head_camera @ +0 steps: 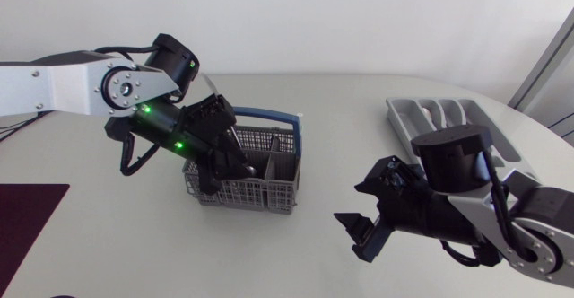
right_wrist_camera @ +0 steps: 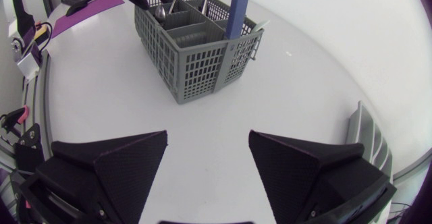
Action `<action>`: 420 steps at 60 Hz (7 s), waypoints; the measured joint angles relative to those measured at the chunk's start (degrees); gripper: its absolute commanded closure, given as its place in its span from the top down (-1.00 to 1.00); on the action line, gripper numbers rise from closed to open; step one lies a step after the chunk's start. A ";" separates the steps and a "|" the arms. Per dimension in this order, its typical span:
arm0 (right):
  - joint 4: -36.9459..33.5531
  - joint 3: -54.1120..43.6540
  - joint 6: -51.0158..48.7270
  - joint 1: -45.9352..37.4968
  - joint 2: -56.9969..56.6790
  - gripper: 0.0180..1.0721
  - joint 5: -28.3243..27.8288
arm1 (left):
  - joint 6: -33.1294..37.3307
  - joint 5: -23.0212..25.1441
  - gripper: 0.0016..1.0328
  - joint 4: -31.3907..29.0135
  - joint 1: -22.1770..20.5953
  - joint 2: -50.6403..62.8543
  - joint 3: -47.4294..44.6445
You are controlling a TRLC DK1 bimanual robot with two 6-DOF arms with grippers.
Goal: Unload the cutlery basket into the drawer organizer.
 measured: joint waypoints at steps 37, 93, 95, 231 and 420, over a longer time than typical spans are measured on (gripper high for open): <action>0.00 -0.13 0.00 0.02 0.00 0.66 0.00 | 0.00 -2.56 -0.37 4.07 -1.14 1.27 -2.38; 0.24 -0.39 0.00 0.02 0.00 0.66 0.02 | -1.77 0.61 -0.86 5.75 -1.68 2.01 -2.64; 0.26 -0.44 0.00 0.02 0.00 0.66 0.15 | -1.99 0.76 -0.86 5.95 -1.62 2.01 -2.64; -8.41 0.35 -0.76 4.68 -20.94 0.65 -9.07 | -11.45 22.51 -0.94 5.44 -10.32 -18.84 -10.93; 10.82 -2.34 -40.72 -58.18 2.69 -0.88 -19.54 | -19.56 -7.17 0.78 17.09 -1.03 -14.97 -8.68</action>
